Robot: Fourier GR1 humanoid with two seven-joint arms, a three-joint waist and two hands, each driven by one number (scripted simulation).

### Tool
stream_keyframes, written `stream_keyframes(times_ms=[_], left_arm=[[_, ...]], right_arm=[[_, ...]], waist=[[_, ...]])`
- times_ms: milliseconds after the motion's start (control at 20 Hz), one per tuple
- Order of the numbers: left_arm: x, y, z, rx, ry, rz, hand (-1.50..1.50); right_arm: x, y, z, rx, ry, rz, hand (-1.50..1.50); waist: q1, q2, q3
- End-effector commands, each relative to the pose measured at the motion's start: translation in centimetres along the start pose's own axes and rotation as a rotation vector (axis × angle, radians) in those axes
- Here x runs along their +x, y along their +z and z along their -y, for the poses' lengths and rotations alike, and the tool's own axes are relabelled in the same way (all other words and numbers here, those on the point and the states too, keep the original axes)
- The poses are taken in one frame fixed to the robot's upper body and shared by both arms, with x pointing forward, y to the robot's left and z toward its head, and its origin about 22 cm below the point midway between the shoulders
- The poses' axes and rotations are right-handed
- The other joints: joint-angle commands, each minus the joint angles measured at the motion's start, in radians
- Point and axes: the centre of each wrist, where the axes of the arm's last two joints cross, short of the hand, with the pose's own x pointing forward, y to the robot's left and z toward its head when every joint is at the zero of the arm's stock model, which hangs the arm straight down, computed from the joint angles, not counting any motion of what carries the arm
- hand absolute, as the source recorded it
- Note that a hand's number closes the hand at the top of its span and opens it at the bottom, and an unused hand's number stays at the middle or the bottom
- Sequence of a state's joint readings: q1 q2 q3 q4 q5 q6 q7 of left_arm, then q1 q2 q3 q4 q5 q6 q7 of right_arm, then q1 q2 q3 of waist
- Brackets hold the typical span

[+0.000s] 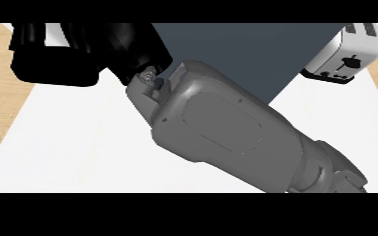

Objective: Pick up the wine, place it into the cabinet and close the cabinet

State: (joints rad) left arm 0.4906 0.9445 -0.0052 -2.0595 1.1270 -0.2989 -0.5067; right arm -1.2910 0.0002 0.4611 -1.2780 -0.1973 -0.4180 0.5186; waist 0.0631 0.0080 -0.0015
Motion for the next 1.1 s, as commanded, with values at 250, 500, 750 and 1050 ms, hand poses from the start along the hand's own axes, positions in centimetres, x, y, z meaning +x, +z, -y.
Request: stream_keyframes(times_ms=[250,500,750,1050], left_arm=[[1.9,-1.2,-0.1,-0.012,-0.005,0.042,1.5],[1.4,-1.1,-0.7,0.006,-0.018,0.03,1.5],[2.0,-1.1,-1.1,0.025,-0.021,0.05,1.5],[2.1,-1.7,-0.3,0.003,-0.016,0.043,1.5]], right_arm=[[-6.4,-3.4,5.9,-0.14,0.061,-0.087,1.5],[-8.1,-3.8,6.2,-0.127,0.108,-0.095,1.5],[-10.6,-3.2,8.8,-0.169,0.171,-0.101,1.5],[-11.1,-3.4,8.6,-0.163,0.162,-0.085,1.5]], waist=[[-0.003,0.012,0.001],[-0.013,0.02,-0.001],[-0.019,0.025,-0.001],[-0.032,0.027,0.001]])
